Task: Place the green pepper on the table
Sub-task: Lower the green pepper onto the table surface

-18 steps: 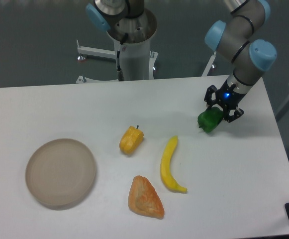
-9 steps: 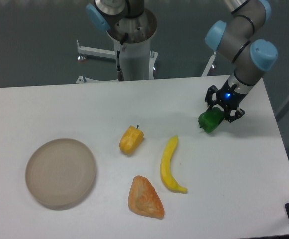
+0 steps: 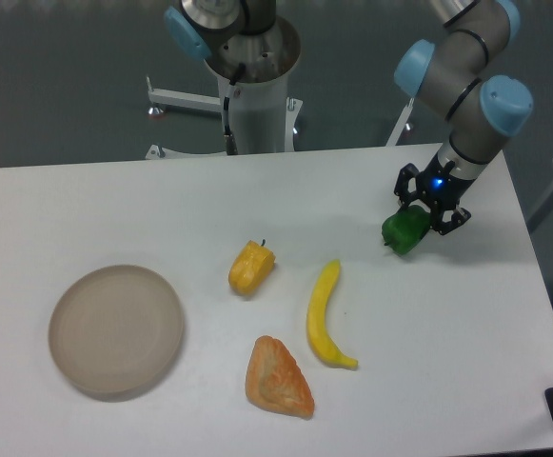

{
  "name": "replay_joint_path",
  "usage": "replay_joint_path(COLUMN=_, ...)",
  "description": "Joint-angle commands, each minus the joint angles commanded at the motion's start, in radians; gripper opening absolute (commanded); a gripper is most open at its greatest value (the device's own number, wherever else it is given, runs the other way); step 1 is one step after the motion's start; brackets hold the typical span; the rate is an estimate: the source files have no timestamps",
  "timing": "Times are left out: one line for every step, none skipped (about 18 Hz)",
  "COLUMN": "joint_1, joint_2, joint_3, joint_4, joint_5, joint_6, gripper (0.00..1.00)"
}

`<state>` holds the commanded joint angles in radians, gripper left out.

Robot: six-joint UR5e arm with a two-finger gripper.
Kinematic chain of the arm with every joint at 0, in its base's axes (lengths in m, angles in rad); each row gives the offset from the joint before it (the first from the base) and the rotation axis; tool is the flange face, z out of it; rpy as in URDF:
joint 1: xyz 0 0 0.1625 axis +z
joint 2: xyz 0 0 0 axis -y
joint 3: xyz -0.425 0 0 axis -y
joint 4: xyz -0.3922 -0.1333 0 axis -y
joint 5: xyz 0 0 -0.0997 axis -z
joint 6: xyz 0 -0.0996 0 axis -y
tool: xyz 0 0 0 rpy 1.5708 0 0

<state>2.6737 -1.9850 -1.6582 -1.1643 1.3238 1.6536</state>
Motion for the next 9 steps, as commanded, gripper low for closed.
replay_joint_path(joint_1=-0.002, joint_2=0.000, joint_3=0.000, joint_4=0.000, joint_5=0.000, joint_6=0.000, gripper=0.55)
replay_joint_path(joint_1=-0.002, joint_2=0.000, joint_3=0.000, joint_4=0.000, joint_5=0.000, joint_6=0.000, gripper=0.55)
replay_joint_path(joint_1=-0.002, joint_2=0.000, joint_3=-0.002, joint_4=-0.002, joint_5=0.000, joint_6=0.000, gripper=0.55)
replay_joint_path(joint_1=-0.002, joint_2=0.000, joint_3=-0.002, joint_4=0.000, joint_5=0.000, joint_6=0.000, gripper=0.56)
replay_joint_path(joint_1=-0.002, joint_2=0.000, joint_3=-0.002, joint_4=0.000, joint_5=0.000, joint_6=0.000, gripper=0.57)
replay_joint_path(joint_1=-0.002, joint_2=0.000, joint_3=-0.002, joint_4=0.000, joint_5=0.000, joint_6=0.000, gripper=0.57)
replay_joint_path(joint_1=-0.002, joint_2=-0.002, joint_3=-0.002, joint_4=0.002, joint_5=0.000, joint_6=0.000, gripper=0.58)
replay_joint_path(joint_1=-0.002, joint_2=-0.002, joint_3=-0.002, joint_4=0.002, joint_5=0.000, joint_6=0.000, gripper=0.58)
replay_joint_path(joint_1=-0.002, joint_2=-0.002, joint_3=-0.003, joint_4=0.002, joint_5=-0.002, joint_6=0.000, gripper=0.58)
